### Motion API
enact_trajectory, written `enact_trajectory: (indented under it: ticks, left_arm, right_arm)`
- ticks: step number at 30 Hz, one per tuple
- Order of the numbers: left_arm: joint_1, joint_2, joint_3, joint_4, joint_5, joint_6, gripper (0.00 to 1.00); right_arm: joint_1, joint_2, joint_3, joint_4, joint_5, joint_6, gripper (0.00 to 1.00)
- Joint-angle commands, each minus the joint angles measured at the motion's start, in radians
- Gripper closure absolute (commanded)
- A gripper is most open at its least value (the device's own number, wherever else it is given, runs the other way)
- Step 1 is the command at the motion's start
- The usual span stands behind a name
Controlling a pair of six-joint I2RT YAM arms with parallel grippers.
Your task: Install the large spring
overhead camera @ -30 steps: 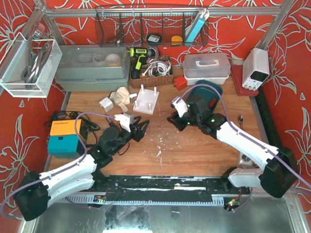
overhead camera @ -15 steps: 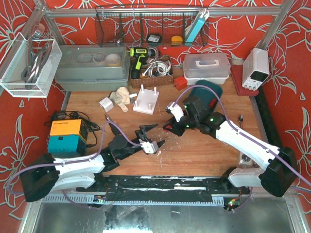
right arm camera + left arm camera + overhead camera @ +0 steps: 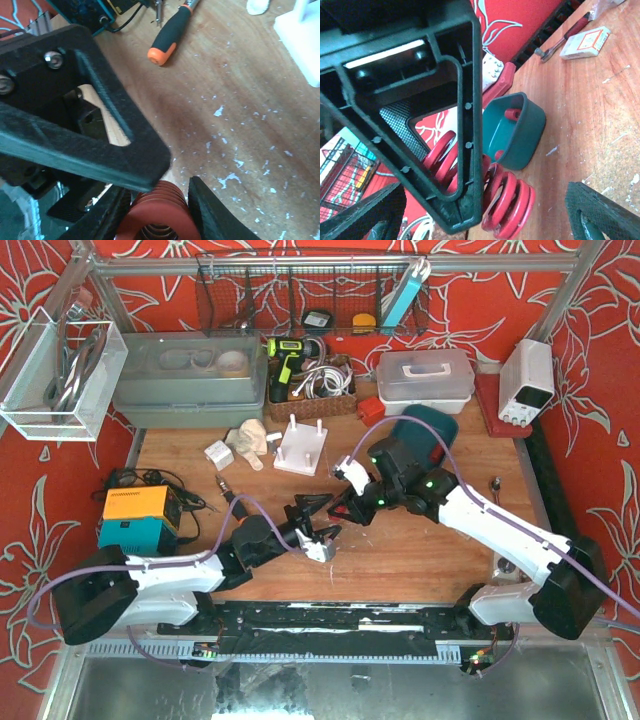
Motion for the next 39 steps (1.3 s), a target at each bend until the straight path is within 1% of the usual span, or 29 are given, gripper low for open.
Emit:
enact_trajectory:
  ticks: [1, 5, 8, 14, 18, 24, 27, 29, 31, 34, 36, 39]
  left_arm:
    - [-0.004, 0.014, 0.033, 0.047, 0.013, 0.062, 0.13]
    - [-0.005, 0.009, 0.039, 0.025, 0.039, 0.068, 0.16]
    - [-0.004, 0.001, 0.037, 0.021, 0.052, 0.070, 0.21]
    - [-0.005, 0.003, 0.040, -0.004, 0.079, 0.076, 0.24]
    - [-0.005, 0.017, 0.051, -0.019, 0.093, 0.077, 0.37]
    - [-0.004, 0.042, 0.031, 0.027, 0.051, 0.089, 0.59]
    - [-0.004, 0.051, 0.027, 0.064, 0.058, 0.065, 0.66]
    - [-0.004, 0.065, 0.027, 0.101, 0.056, 0.031, 0.70]
    - [-0.004, 0.087, 0.023, 0.169, 0.049, -0.024, 0.73]
    - [-0.005, 0.120, -0.002, 0.327, 0.008, -0.138, 0.75]
    - [-0.005, 0.148, -0.014, 0.470, -0.063, -0.226, 0.79]
    - [-0.005, 0.189, -0.020, 0.569, -0.133, -0.319, 0.82]
  right_arm:
    - [0.019, 0.003, 0.042, -0.016, -0.072, 0.008, 1.00]
    - [0.020, 0.017, 0.050, -0.035, -0.077, 0.003, 1.00]
    - [0.022, 0.034, 0.060, -0.049, -0.084, 0.004, 1.00]
    - [0.023, 0.046, 0.069, -0.050, -0.123, 0.011, 1.00]
    - [0.023, 0.052, 0.072, -0.062, -0.116, 0.009, 1.00]
    - [0.023, 0.038, 0.052, -0.012, -0.188, 0.048, 1.00]
    - [0.023, 0.027, 0.021, 0.057, -0.195, 0.107, 1.00]
    - [0.022, 0.023, 0.001, 0.109, -0.151, 0.165, 1.00]
    - [0.023, 0.007, -0.049, 0.223, -0.090, 0.271, 1.00]
    - [0.028, -0.031, -0.163, 0.494, -0.037, 0.458, 1.00]
    - [0.036, -0.050, -0.214, 0.619, 0.007, 0.527, 1.00]
    - [0.058, -0.058, -0.249, 0.727, 0.067, 0.560, 1.00]
